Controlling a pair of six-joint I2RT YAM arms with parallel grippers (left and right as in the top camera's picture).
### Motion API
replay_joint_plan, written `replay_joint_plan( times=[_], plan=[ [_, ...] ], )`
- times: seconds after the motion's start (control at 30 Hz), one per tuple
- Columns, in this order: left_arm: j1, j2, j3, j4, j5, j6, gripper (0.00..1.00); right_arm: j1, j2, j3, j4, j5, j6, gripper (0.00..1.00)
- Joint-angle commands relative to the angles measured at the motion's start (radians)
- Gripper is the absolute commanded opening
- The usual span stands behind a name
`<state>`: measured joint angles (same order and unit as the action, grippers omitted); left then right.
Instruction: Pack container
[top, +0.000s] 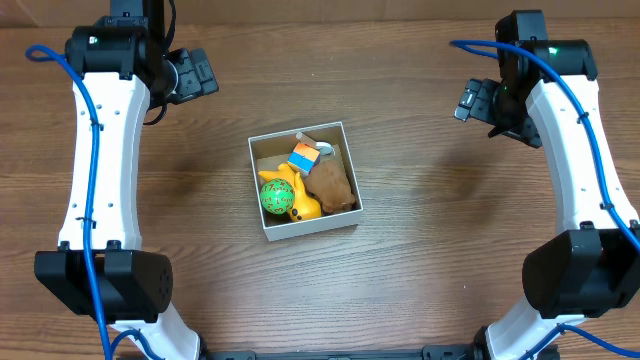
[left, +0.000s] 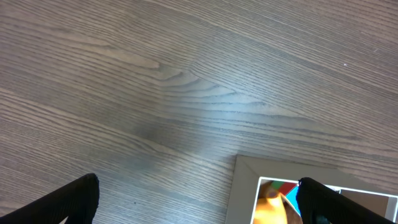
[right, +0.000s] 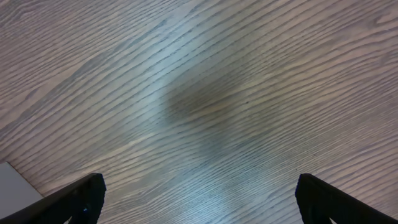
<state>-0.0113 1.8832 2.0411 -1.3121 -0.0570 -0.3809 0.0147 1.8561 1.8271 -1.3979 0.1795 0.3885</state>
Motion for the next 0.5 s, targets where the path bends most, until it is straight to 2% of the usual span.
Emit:
replay_joint_plan(
  times=[0.0,0.23,0.47],
  plan=[
    [-0.002,-0.013,0.009,0.006,-0.002,0.026,1.00,0.005,-0.077,0.020,0.005,0.000,0.002,1.00],
    [-0.002,-0.013,0.009,0.007,-0.002,0.026,1.00,0.044,-0.311,0.020,0.005,0.000,0.001,1.00],
    [-0.002,-0.013,0.009,0.007,-0.002,0.026,1.00,0.092,-0.643,0.020,0.057,0.066,-0.025,1.00]
  ],
)
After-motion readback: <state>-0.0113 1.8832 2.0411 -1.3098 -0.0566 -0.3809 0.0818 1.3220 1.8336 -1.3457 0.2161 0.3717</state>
